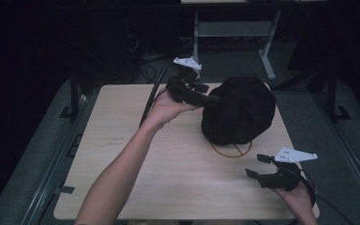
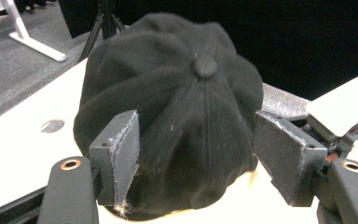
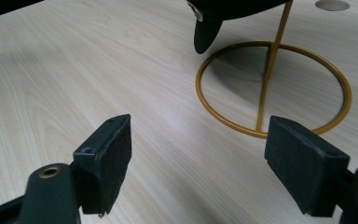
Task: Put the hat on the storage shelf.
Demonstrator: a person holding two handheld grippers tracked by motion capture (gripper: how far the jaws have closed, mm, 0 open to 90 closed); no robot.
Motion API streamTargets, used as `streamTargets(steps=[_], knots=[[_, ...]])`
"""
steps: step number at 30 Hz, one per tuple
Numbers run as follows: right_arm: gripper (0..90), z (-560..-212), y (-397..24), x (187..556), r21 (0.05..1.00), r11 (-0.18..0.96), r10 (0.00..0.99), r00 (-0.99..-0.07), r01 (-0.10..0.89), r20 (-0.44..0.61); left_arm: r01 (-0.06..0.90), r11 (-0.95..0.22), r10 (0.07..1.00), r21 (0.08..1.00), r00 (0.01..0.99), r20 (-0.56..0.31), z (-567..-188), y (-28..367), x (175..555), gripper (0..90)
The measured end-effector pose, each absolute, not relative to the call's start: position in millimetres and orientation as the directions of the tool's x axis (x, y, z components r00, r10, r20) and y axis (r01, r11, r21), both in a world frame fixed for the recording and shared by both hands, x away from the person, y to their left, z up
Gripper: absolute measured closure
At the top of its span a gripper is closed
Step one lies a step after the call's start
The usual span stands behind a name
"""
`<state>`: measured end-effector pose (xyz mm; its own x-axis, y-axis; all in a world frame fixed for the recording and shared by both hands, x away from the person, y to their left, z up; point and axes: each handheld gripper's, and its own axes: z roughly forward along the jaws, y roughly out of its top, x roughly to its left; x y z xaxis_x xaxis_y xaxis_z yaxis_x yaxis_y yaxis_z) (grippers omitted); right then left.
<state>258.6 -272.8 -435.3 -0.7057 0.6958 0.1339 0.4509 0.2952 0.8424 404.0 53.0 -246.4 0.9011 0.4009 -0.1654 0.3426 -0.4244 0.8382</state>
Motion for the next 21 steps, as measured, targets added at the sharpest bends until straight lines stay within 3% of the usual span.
streamTargets(steps=[21], knots=[[21.2,-433,-260,257,0.836,0.331,0.685,-0.721,0.438,0.107,0.378,-0.414,0.442,0.828,0.879,-0.180,-276,87,377,29.0]])
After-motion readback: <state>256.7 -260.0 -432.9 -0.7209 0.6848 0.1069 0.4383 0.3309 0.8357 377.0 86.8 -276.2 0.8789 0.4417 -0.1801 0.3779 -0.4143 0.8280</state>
